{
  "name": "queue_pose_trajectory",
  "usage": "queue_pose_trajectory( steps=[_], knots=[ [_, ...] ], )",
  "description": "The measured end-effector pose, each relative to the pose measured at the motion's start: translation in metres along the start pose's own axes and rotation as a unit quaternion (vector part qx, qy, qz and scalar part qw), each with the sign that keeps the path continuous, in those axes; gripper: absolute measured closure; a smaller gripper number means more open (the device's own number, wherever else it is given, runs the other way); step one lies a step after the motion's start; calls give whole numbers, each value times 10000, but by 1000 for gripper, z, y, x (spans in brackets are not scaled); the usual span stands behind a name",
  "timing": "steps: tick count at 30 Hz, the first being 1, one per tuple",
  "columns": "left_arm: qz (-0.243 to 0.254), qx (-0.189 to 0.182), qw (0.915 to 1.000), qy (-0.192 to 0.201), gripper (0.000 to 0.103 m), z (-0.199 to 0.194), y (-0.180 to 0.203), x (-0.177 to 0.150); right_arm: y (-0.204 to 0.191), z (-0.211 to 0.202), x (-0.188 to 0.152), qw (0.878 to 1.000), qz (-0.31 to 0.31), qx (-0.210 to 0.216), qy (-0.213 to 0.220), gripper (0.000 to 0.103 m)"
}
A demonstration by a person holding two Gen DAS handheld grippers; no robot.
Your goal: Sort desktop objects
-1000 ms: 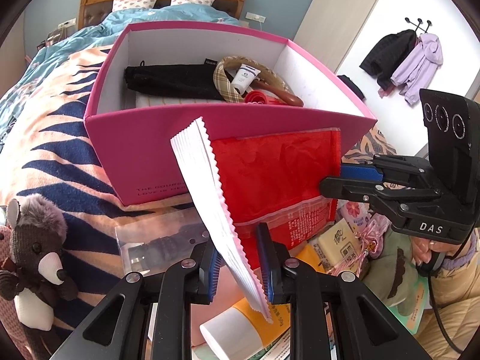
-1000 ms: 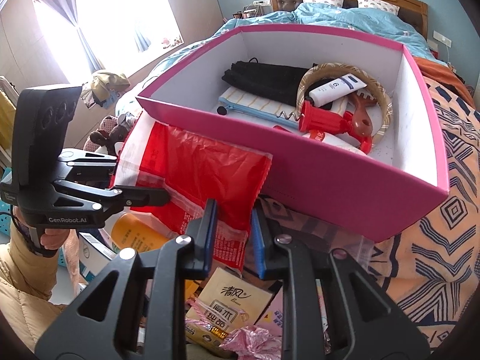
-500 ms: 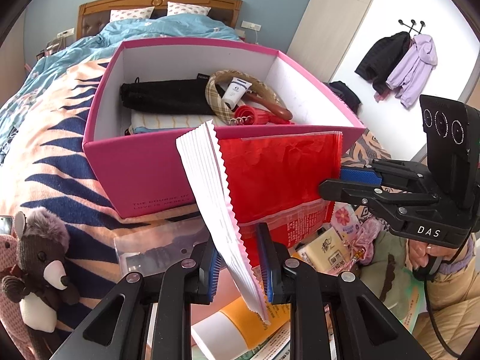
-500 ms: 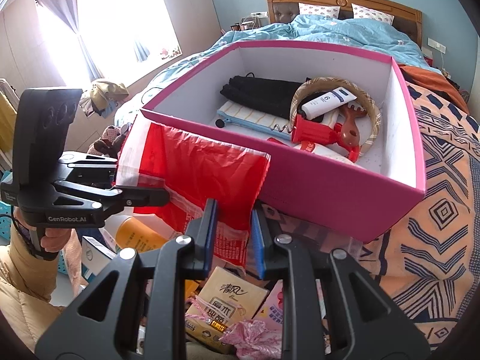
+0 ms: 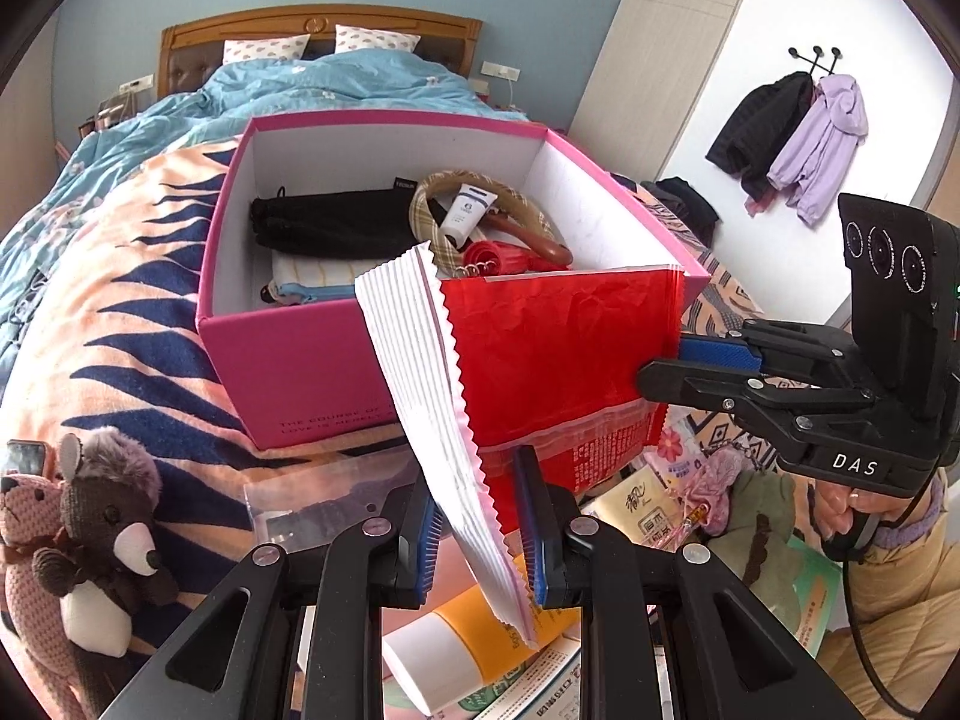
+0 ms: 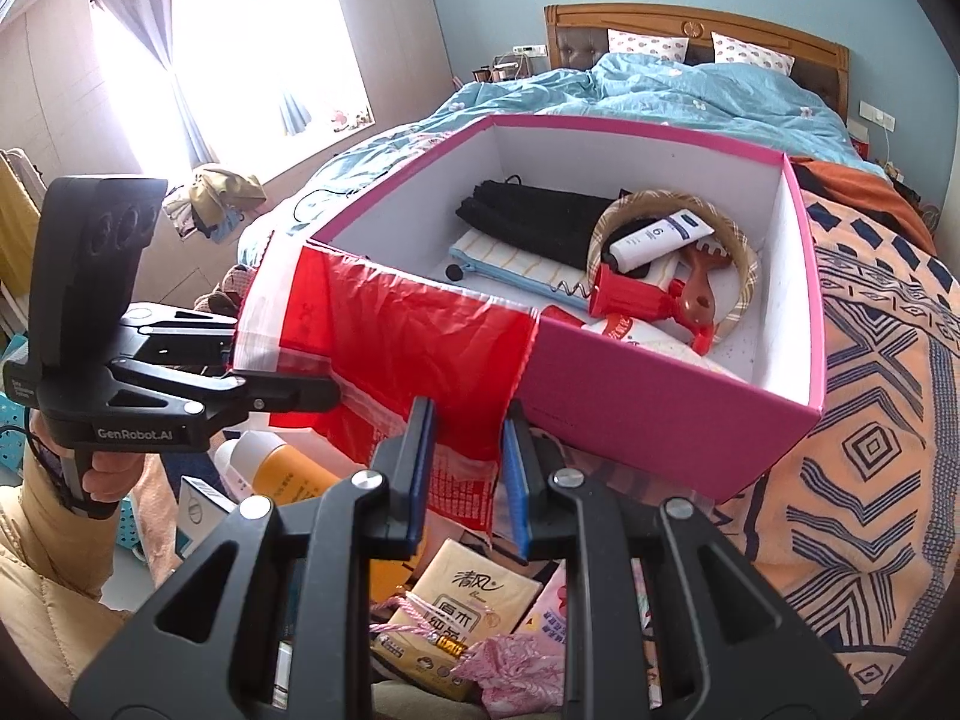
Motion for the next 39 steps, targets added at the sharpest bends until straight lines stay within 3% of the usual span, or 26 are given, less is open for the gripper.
queue_pose_trajectory(
  steps=[39],
  knots=[
    [121,107,9991,403,81,-34,11,9,-9,-22,19,9988,-275,2,415,79]
  ],
)
Point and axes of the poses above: each gripper's, at about its wrist camera, not at the fingertips, and z roughly the way its jaws point, y to its right, x to its top, the point moved 4 cm from there along z, roughly the way its jaws point, and after that the axes turned 4 degrees about -y, right-handed, at the moved point
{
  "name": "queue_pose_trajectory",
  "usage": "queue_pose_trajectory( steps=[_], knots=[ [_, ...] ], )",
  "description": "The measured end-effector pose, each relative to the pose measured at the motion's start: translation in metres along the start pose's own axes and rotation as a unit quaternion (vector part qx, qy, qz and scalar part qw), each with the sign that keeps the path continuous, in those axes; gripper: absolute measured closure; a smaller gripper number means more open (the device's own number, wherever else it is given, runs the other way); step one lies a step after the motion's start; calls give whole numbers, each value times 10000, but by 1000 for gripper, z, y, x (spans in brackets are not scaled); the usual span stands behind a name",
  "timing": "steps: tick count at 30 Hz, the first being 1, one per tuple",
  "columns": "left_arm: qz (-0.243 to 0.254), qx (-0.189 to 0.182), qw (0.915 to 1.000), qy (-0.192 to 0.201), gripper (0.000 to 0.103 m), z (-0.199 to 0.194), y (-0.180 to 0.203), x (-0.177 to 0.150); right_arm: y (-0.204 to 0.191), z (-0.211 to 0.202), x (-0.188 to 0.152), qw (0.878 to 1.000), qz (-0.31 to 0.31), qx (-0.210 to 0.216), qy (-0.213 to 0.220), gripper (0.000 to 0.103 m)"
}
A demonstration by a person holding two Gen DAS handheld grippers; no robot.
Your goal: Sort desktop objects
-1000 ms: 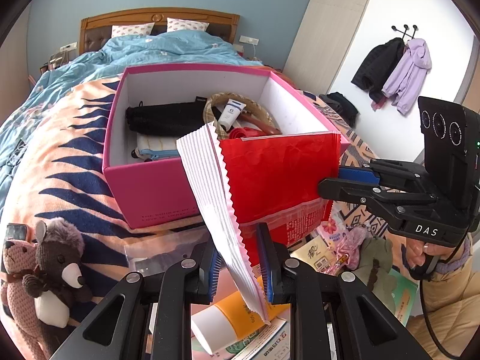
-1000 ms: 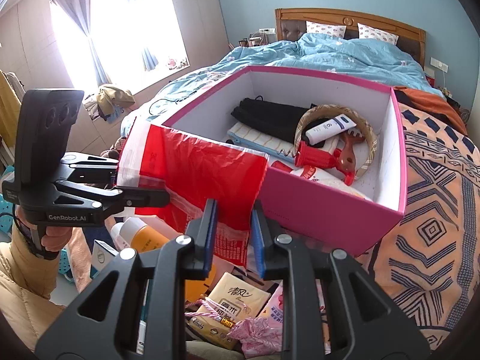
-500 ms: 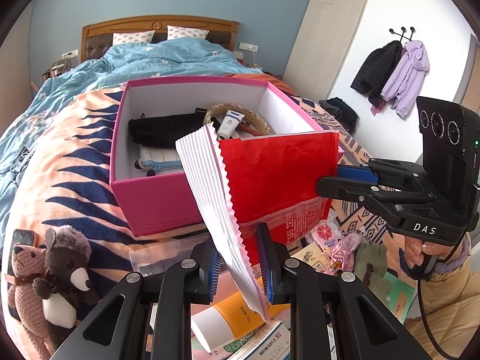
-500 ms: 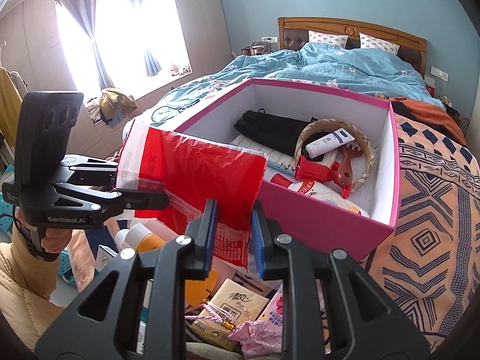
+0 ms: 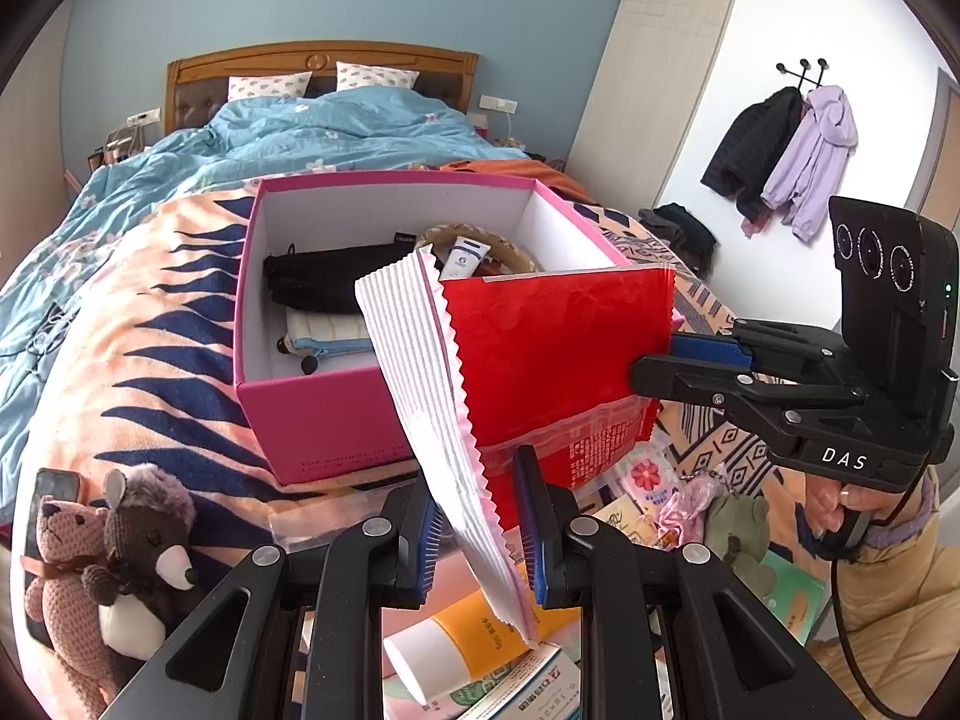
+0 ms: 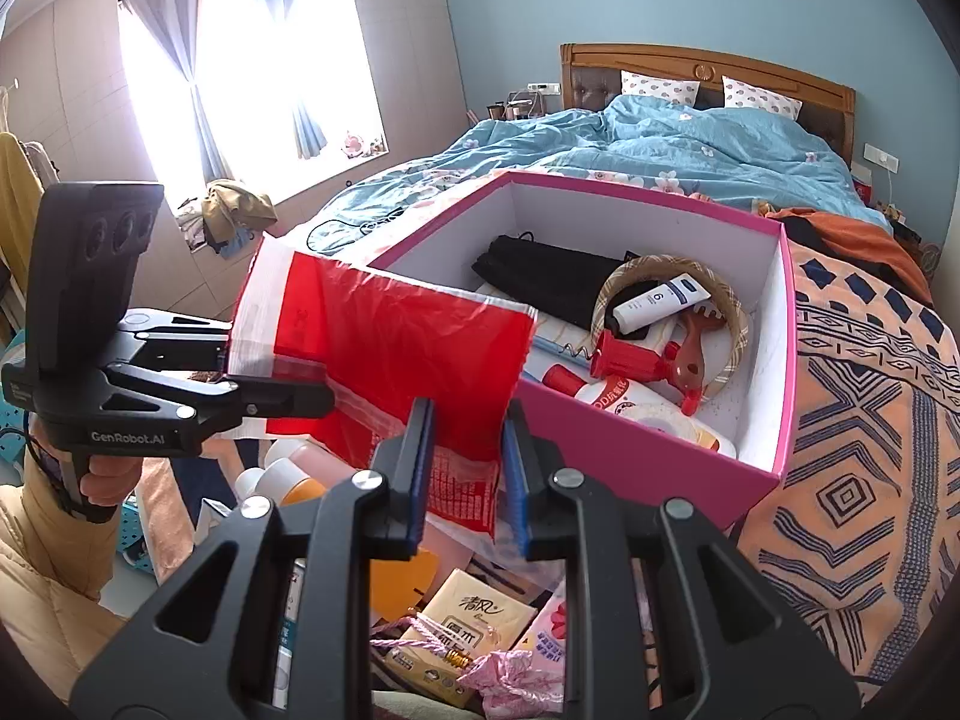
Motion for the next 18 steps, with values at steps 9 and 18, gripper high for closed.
queue_pose_trajectory(
  steps=[9,18],
  knots=[
    [25,21,10000,61,81,-4,1,4,0,-2,4,10000,-20,-2,47,79],
    [20,43,9999,105,82,-6,-1,8,0,-3,7,10000,-50,6,79,79]
  ],
)
Point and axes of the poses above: each gripper's, at about its wrist camera, not at the fingertips, and z roughly the way its jaws point, y to its right, x to its top, the point moved 4 cm from there along z, roughly the way its jaws point, and after that the axes turned 4 degrees about -y, right-handed, at the moved point
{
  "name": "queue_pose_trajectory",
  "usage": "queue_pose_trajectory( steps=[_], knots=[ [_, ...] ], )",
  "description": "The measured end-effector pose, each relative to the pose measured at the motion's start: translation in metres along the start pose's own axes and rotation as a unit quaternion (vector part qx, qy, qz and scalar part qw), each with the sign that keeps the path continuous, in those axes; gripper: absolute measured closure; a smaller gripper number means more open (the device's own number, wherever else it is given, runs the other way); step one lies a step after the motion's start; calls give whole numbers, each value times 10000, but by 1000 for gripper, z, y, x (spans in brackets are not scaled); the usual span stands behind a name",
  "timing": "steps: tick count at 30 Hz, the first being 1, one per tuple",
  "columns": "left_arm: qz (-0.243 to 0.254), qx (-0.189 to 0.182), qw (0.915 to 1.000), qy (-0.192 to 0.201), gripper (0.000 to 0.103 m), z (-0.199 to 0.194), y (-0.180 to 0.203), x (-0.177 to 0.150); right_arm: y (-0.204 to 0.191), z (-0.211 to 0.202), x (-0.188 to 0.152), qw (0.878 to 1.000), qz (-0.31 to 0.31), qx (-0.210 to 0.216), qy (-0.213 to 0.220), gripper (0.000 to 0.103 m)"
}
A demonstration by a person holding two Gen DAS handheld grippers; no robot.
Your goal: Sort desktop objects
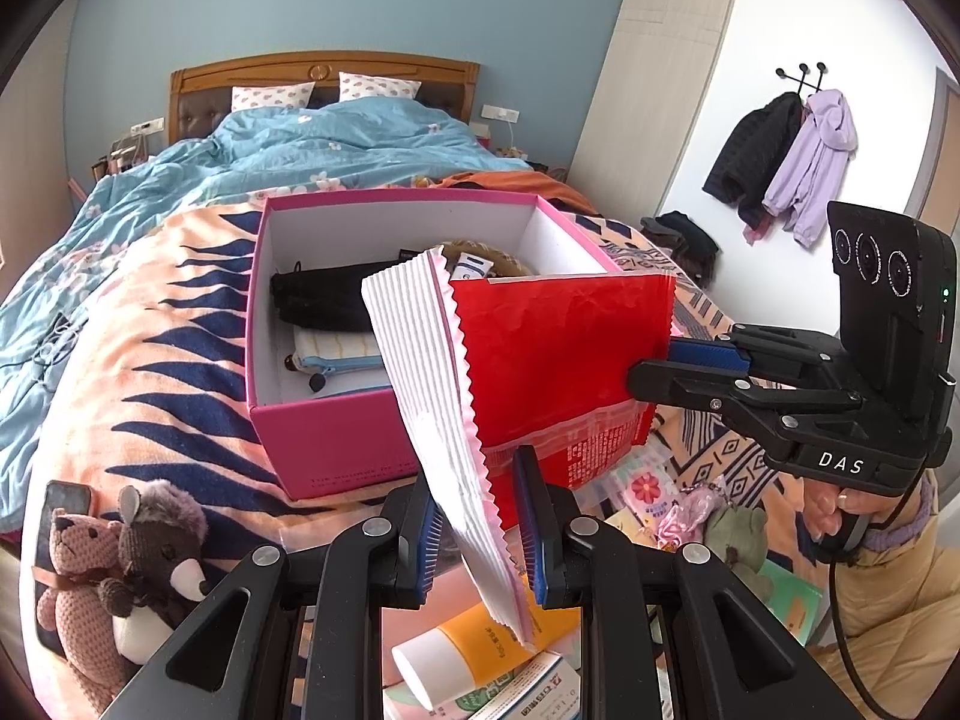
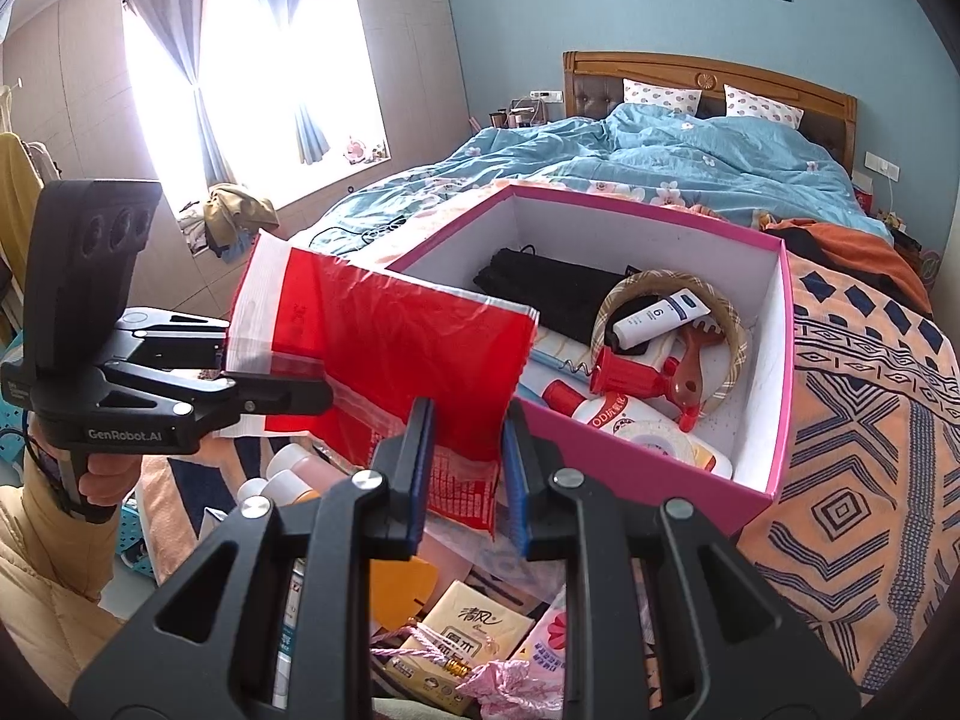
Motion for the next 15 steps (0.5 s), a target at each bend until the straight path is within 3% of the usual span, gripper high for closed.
queue_pose_trajectory(
  steps=[15],
  knots=[
    [-12,41,10000,42,81,-1,-6,7,0,0,6,10000,-32,10,44,79]
  ],
)
Point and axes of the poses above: each gripper's, at about its wrist camera, not at the fingertips, and z roughly the way its jaws point, y to its right, x to its top, the point moved 4 cm from there along z, roughly the way its jaws point, and after that the axes turned 4 degrees about -y, right-handed, at the moved point
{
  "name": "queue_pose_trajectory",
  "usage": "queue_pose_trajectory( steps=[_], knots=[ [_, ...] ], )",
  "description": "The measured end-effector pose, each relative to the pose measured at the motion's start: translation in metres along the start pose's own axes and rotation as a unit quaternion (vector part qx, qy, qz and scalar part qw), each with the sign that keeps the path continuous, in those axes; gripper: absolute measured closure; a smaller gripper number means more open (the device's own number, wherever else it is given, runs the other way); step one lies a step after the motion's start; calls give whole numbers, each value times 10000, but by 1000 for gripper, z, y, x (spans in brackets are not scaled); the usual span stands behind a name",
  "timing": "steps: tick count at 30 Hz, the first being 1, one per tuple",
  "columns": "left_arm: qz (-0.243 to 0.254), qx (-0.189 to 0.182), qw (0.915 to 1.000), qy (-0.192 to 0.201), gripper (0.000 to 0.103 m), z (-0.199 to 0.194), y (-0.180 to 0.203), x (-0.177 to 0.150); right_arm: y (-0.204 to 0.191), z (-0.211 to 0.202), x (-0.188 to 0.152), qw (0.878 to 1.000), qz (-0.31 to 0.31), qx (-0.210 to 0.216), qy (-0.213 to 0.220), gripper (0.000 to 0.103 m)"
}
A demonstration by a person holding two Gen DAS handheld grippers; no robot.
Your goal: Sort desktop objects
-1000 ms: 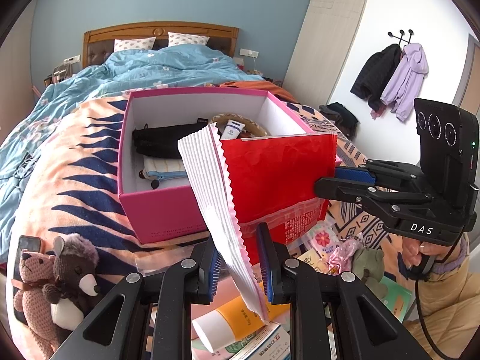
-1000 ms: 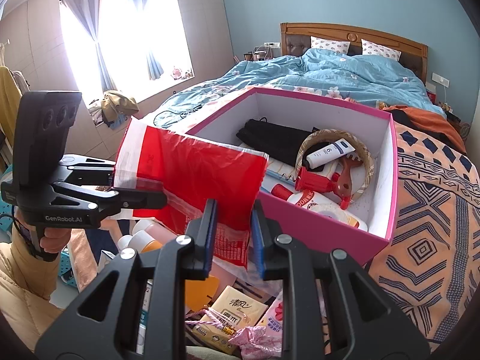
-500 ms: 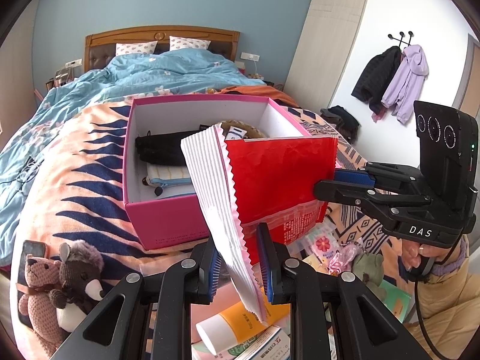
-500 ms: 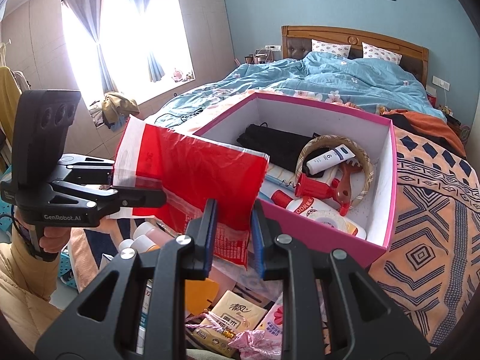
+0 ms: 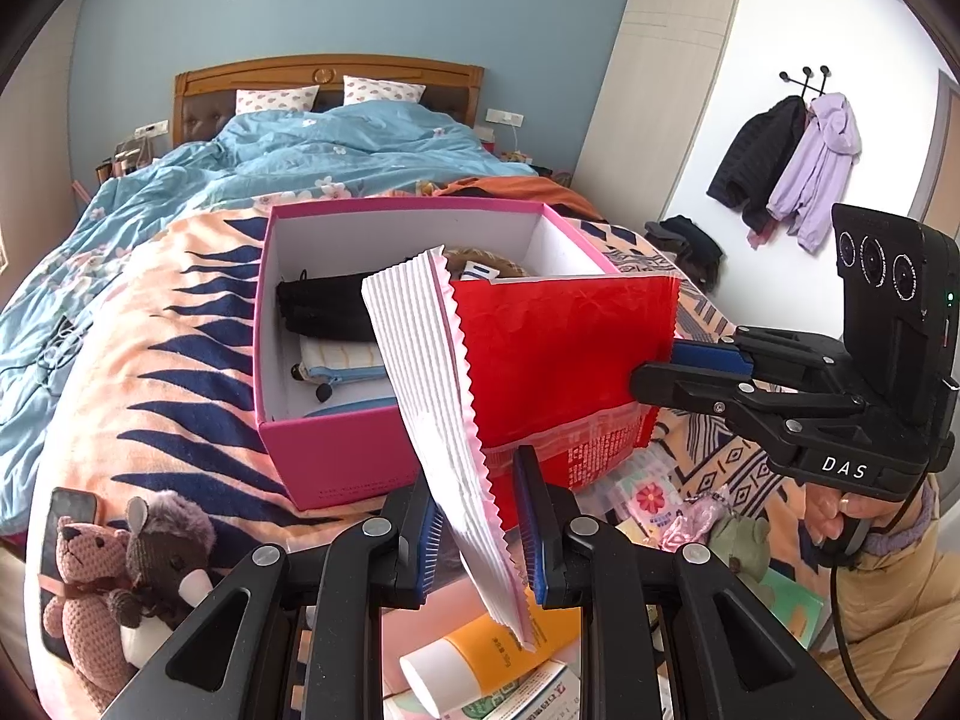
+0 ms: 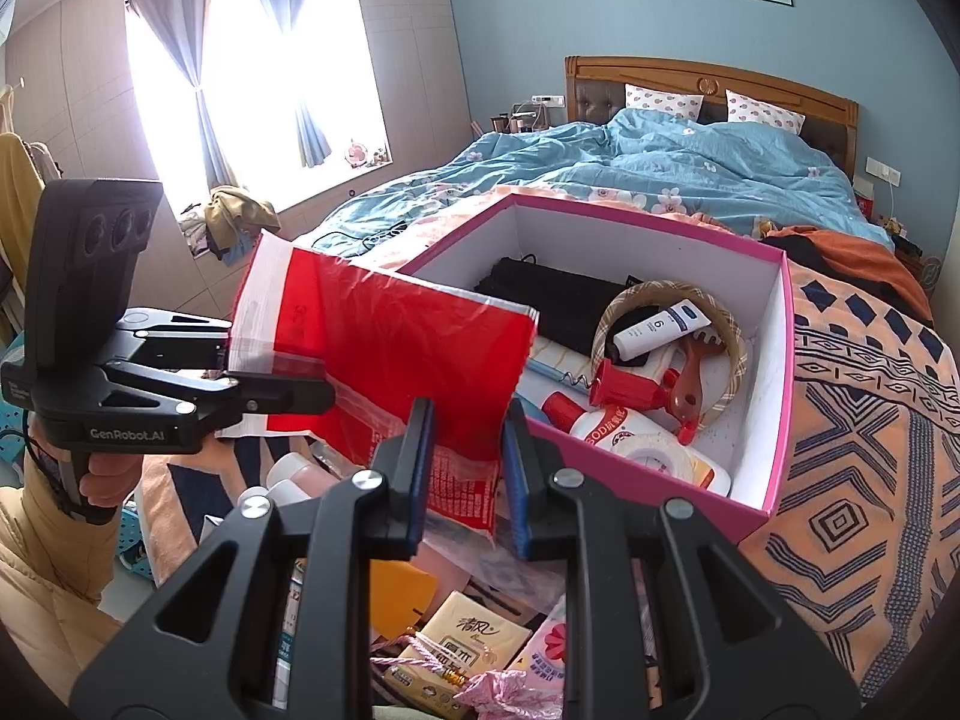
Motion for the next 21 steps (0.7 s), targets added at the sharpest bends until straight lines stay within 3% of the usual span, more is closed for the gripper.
queue_pose_trajectory(
  steps=[21],
  knots=[
    [-54,7,10000,65,81,-2,-6,7,1,0,8,10000,-33,10,39,79]
  ],
)
Point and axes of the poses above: each gripper's, at about its wrist camera, not at the fingertips, and z roughly the way its jaws point, y to its right, x to its top, the point moved 4 cm from there along z, roughly the way its jaws point, and after that the axes turned 4 degrees about -y, right-handed, at the moved point
